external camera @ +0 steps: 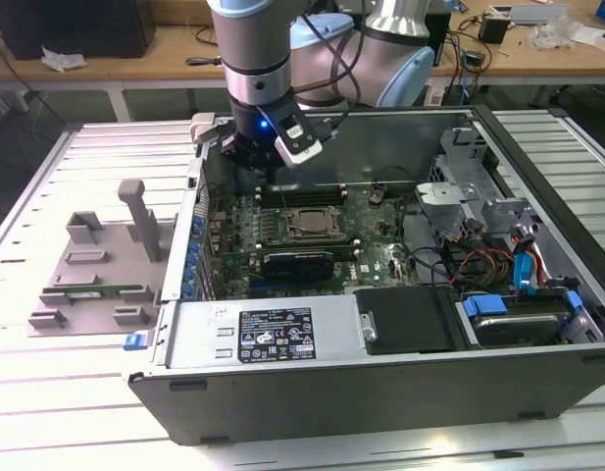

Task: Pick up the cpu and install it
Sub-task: 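Install the first cpu locking lever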

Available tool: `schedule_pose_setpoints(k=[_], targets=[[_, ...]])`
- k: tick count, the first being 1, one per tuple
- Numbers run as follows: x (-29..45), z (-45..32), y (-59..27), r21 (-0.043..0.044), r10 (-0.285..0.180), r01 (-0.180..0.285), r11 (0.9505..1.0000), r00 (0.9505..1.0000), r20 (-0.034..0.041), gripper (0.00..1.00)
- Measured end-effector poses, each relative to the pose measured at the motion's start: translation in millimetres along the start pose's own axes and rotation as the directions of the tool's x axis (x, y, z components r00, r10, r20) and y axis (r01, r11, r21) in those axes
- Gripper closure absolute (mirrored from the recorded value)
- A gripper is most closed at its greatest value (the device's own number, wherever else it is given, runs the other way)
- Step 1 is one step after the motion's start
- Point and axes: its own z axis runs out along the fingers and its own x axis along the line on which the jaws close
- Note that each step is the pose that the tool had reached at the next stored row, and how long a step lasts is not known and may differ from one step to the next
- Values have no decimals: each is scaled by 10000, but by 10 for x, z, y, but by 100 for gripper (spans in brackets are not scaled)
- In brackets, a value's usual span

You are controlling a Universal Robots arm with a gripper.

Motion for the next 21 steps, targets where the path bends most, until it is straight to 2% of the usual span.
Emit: schedule_pose_setpoints(k=[1, 5, 7, 10, 13, 14, 15, 19, 21], targets=[[-48, 3, -6, -1, 8, -8, 10000, 10000, -20, 89], [-151, 9, -21, -3, 17, -17, 10000, 10000, -63, 89], [-237, 15, -36, -6, 26, -26, 10000, 9999, -106, 89], [-299, 18, -49, -7, 39, -39, 10000, 9999, -150, 89], [-311, 21, -52, -8, 41, -41, 10000, 9999, -155, 89], [-311, 27, -55, -8, 35, -35, 10000, 9999, -131, 89], [-307, 43, -67, -3, 7, -7, 10000, 10000, -21, 89], [-302, 89, -103, 10, -45, 45, 10000, 9998, 183, 89], [-314, 126, -112, 13, -47, 47, 10000, 9998, 193, 89]])
